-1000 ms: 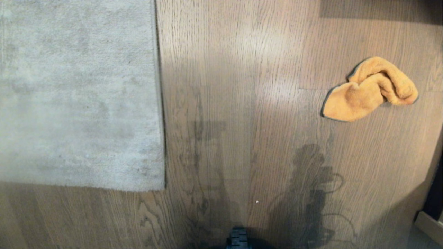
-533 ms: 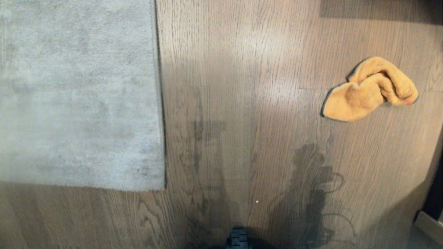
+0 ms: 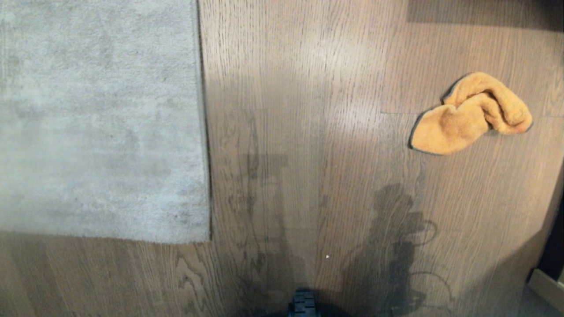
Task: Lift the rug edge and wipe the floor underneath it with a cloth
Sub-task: Pick up the rag
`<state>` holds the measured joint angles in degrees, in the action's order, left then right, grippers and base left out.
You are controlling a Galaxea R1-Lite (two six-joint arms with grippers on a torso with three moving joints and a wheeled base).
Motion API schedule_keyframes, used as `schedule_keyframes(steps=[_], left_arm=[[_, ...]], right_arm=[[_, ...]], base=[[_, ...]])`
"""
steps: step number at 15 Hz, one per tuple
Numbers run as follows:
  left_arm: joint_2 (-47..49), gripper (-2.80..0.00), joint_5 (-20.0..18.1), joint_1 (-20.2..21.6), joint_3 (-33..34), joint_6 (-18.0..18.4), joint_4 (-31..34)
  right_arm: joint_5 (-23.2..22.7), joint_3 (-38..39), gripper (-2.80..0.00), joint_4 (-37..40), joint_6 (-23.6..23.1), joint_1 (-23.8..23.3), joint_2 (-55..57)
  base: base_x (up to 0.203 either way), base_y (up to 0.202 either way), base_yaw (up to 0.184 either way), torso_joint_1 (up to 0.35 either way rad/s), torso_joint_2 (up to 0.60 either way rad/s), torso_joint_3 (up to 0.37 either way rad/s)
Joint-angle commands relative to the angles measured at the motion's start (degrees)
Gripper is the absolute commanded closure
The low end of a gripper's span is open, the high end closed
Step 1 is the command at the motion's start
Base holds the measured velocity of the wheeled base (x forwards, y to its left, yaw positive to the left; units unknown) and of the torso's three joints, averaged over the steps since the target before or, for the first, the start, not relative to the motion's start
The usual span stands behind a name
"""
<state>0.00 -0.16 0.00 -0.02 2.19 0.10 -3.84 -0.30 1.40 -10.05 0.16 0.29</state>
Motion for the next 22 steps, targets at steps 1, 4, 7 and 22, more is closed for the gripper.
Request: schedule_keyframes(steps=[1,4,7,22], left_arm=[[0.0,0.0,0.0,0.0,0.0,0.0,0.0],[0.0,0.0,0.0,0.0,0.0,0.0,0.0],[0.0,0.0,0.0,0.0,0.0,0.0,0.0],[0.0,0.0,0.0,0.0,0.0,0.0,0.0]], right_arm=[[-0.1,0.0,0.0,-0.1,-0.4,0.0,0.1],[-0.1,-0.4,0.0,-0.5,-0.6,0.1,-0.2],[-0.3,-2.4,0.0,0.2,-1.4,0.1,0.0],[-1.8,-17.5,-2.8,-6.5,-1.1,11.1,26.9]], base=[[0.0,0.0,0.0,0.0,0.0,0.0],[0.0,0.0,0.0,0.0,0.0,0.0],[0.0,0.0,0.0,0.0,0.0,0.0],[0.0,0.0,0.0,0.0,0.0,0.0]])
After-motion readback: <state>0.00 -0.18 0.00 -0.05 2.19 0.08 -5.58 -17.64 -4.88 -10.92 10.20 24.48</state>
